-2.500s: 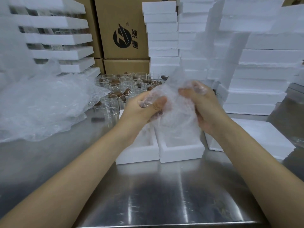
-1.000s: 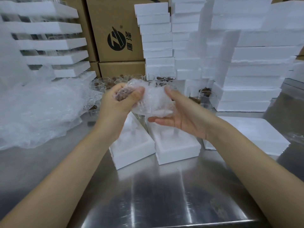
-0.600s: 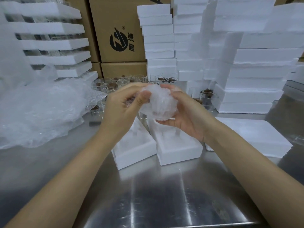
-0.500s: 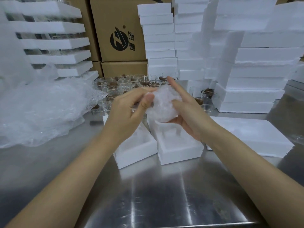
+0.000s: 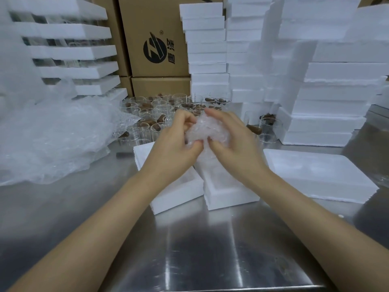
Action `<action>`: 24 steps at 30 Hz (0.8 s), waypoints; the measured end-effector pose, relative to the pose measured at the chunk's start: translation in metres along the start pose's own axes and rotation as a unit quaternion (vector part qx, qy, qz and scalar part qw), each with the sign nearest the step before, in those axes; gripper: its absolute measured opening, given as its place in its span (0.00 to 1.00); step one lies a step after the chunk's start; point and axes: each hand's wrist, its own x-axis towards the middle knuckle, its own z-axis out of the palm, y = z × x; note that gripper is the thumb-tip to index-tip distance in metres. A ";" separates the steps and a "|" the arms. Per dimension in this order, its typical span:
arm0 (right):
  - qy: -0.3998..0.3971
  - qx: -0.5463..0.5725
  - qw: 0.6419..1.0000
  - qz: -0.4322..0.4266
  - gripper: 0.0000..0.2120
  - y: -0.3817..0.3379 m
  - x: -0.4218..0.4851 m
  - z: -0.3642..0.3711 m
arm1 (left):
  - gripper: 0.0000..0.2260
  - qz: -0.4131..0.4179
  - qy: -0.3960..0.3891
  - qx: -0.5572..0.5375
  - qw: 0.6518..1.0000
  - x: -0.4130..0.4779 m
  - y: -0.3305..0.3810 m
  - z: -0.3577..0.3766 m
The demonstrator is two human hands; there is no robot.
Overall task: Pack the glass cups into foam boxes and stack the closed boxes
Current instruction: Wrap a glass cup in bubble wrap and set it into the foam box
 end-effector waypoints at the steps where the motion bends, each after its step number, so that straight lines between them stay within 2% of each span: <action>1: -0.015 0.000 1.000 0.001 0.25 -0.002 -0.002 0.003 | 0.16 -0.004 0.010 0.010 1.000 0.000 0.000 -0.002; 3: -0.048 -0.011 0.999 0.015 0.26 -0.006 -0.005 0.010 | 0.22 -0.009 0.034 0.050 0.998 -0.003 0.001 -0.004; 6: -0.057 -0.037 0.997 0.036 0.26 -0.009 -0.007 0.015 | 0.22 -0.010 0.067 0.145 0.987 -0.007 0.002 -0.001; 10: -0.048 -0.138 0.989 -0.021 0.17 -0.005 -0.002 0.010 | 0.19 -0.005 0.040 0.176 0.984 -0.006 0.003 0.007; 14: -0.027 -0.147 0.989 -0.019 0.10 -0.003 0.001 0.006 | 0.16 0.026 0.021 0.197 0.980 -0.006 0.006 0.005; 18: -0.012 -0.165 0.986 0.003 0.12 0.003 0.002 0.003 | 0.18 0.045 -0.002 0.232 0.972 -0.005 0.010 0.003; 21: -0.006 -0.152 0.988 0.022 0.22 0.002 0.001 0.004 | 0.14 0.049 0.002 0.282 0.958 -0.005 0.011 0.006; 24: 0.005 -0.132 0.991 0.001 0.24 -0.003 -0.001 0.006 | 0.11 0.026 0.010 0.269 0.963 -0.006 0.011 0.006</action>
